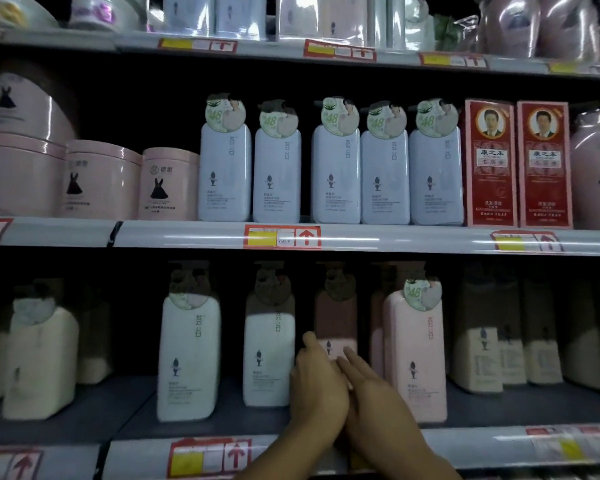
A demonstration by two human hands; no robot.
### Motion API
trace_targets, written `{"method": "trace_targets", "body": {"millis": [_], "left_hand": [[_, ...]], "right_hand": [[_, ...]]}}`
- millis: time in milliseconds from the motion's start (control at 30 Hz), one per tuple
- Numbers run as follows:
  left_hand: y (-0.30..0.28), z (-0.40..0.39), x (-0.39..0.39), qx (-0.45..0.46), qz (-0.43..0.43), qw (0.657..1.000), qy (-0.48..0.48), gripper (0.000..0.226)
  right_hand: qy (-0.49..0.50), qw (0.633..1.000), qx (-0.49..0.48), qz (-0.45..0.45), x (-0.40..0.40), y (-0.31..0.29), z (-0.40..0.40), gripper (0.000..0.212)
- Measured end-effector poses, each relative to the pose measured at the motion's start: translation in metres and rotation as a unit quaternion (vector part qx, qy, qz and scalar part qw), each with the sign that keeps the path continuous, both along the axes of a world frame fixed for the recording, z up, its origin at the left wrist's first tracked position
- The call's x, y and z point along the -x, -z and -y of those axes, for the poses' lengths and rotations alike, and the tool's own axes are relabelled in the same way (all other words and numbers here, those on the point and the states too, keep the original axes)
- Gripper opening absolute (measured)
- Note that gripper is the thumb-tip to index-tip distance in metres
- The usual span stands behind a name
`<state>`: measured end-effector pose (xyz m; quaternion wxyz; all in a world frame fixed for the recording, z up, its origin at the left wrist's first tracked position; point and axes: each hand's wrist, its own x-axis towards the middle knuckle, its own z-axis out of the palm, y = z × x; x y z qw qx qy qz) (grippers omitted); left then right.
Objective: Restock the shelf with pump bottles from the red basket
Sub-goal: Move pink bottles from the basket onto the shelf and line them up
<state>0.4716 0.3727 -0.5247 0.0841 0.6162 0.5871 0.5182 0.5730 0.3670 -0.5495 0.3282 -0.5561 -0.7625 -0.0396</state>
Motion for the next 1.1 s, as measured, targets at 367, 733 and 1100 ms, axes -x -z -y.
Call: {"method": "trace_targets", "body": {"millis": [367, 733, 1100], "left_hand": [[0.092, 0.11, 0.072, -0.041, 0.015, 0.987, 0.152, 0.017], [0.34, 0.165, 0.157, 0.405, -0.194, 0.86, 0.242, 0.022], [0.404, 0.141, 0.175, 0.484, -0.34, 0.746, 0.306, 0.046]], "right_hand": [[-0.072, 0.994, -0.039, -0.066, 0.017, 0.079, 0.127, 0.03], [-0.18, 0.86, 0.457, 0.136, 0.062, 0.349, 0.186, 0.033], [-0.327, 0.803, 0.483, 0.125, 0.127, 0.432, 0.202, 0.063]]}}
